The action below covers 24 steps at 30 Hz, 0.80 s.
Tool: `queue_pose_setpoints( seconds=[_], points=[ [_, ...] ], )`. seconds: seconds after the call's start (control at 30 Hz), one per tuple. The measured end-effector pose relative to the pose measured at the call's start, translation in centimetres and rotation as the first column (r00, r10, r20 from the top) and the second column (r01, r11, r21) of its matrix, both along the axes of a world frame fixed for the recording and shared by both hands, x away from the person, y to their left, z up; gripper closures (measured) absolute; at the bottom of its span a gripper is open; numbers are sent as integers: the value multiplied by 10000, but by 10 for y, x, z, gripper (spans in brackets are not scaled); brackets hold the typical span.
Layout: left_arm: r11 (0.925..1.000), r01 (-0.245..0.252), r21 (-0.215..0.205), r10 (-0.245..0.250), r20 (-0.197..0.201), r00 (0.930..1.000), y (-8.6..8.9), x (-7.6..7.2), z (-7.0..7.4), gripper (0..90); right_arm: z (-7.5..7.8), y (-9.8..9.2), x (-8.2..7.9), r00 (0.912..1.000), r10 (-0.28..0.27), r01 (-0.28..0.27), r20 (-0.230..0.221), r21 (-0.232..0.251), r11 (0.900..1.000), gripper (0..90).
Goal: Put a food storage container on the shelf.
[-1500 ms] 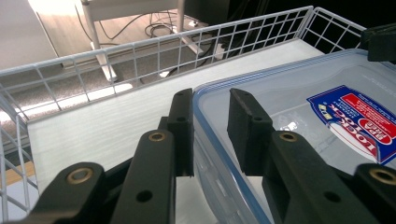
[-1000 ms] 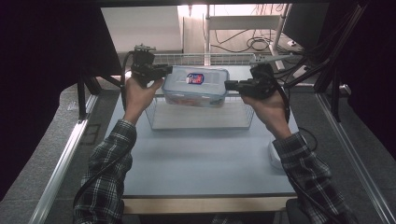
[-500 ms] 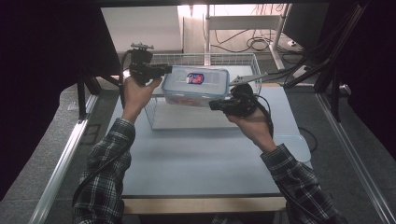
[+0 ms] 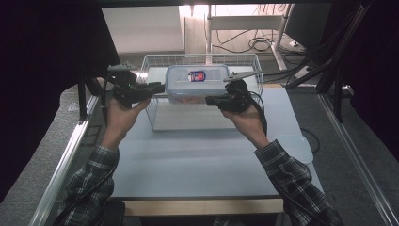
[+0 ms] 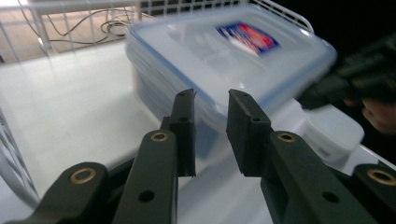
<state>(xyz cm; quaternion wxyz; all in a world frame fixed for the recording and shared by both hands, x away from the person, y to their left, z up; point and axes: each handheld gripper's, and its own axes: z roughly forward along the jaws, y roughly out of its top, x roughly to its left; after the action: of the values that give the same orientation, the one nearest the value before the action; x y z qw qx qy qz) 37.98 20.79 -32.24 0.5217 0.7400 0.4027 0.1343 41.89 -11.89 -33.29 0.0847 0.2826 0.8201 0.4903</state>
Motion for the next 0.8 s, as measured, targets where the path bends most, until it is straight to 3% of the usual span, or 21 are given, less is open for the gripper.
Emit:
queue_pose_setpoints(
  seconds=[0.17,0.27,0.33,0.57,0.8],
  points=[
    [9970,752,178,-748,-241,9969,-17,-11,-18,769,0,2,3,9998,-189,190,111,-49,9998,890],
    [9940,792,750,-774,-270,9966,-34,-2,-25,778,0,3,4,9994,-281,283,184,-75,9996,890],
    [9930,799,874,-776,-295,9965,-41,6,-26,780,1,0,4,9991,-361,363,217,-60,9993,890],
    [9939,677,869,-650,-334,9973,-47,24,-22,796,1,-28,13,9960,-884,884,109,57,9961,874],
    [9935,458,1046,-398,-581,9975,-43,39,-12,777,-2,-34,26,9931,-1164,1162,136,124,9931,879]
  ],
)
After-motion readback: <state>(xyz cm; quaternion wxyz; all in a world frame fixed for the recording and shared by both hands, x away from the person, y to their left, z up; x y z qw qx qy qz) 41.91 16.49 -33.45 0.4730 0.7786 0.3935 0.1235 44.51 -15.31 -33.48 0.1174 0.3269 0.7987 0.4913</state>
